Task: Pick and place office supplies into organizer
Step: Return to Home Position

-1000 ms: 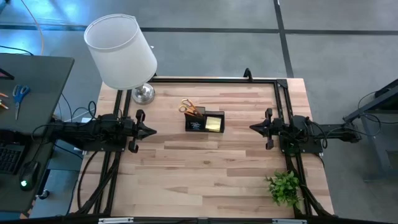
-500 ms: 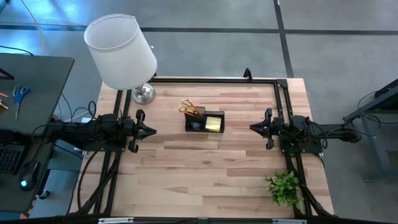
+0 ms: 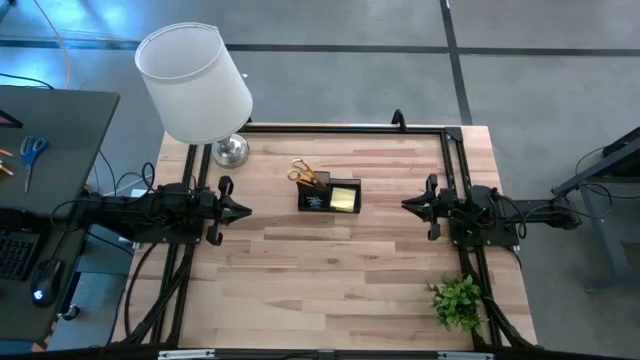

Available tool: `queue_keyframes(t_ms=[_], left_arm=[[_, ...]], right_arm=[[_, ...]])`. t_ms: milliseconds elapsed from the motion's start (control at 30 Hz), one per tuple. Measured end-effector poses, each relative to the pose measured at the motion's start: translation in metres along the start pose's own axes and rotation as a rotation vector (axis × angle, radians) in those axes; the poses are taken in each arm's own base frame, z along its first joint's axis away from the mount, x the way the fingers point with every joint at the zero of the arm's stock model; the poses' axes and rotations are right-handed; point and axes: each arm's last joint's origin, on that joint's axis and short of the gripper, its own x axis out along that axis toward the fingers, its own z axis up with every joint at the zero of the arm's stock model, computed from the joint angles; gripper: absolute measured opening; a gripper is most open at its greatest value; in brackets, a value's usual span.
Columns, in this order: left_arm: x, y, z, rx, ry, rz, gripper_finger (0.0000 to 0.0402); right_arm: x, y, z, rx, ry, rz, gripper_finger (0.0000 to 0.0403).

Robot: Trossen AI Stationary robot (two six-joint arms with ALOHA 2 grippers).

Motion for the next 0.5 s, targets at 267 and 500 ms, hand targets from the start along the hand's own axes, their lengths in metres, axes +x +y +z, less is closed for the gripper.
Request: queue_keyframes(t_ms=[267,500], left_arm=[[0.0,0.0,0.0,0.0,0.0,0.0,0.0021],[0.0,0.0,0.0,0.0,0.0,0.0,0.0019]], right_arm=[[0.0,0.0,0.0,0.0,0.0,0.0,0.0047],[0.0,0.0,0.0,0.0,0.0,0.0,0.0048]])
